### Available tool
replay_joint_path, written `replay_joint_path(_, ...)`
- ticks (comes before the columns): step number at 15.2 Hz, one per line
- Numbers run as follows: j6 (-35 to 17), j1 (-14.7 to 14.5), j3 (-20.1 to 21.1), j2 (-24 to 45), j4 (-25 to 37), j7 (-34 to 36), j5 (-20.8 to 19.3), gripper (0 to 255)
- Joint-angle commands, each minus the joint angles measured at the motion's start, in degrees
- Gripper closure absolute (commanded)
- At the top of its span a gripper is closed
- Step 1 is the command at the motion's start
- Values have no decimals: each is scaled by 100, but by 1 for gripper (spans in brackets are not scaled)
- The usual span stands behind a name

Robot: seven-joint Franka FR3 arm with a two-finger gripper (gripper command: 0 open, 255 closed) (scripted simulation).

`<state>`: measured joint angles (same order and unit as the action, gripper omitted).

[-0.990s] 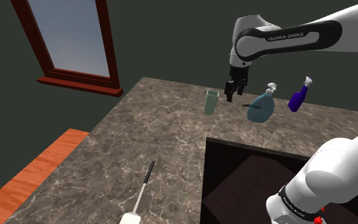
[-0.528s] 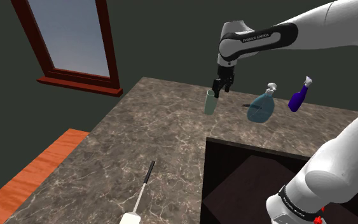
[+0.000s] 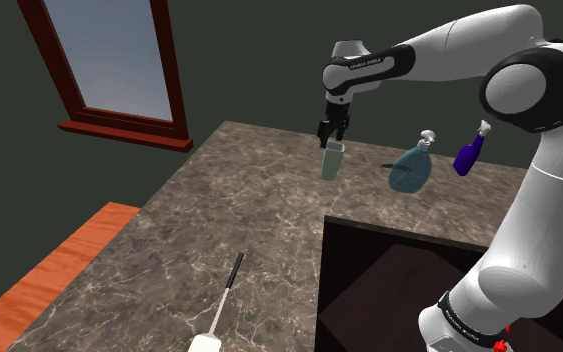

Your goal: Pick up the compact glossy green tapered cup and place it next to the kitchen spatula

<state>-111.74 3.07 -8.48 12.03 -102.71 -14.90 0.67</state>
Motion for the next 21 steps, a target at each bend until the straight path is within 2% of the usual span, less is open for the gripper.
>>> replay_joint_path(1,-113,17,4,179,76,-31,44,0)
replay_joint_path(7,-510,23,9,295,-205,-45,65,0)
replay_joint_path(15,-509,23,9,297,-203,-45,65,0)
replay_joint_path(16,-509,23,9,297,-203,-45,65,255)
replay_joint_path(21,-509,23,9,297,-203,-45,65,255)
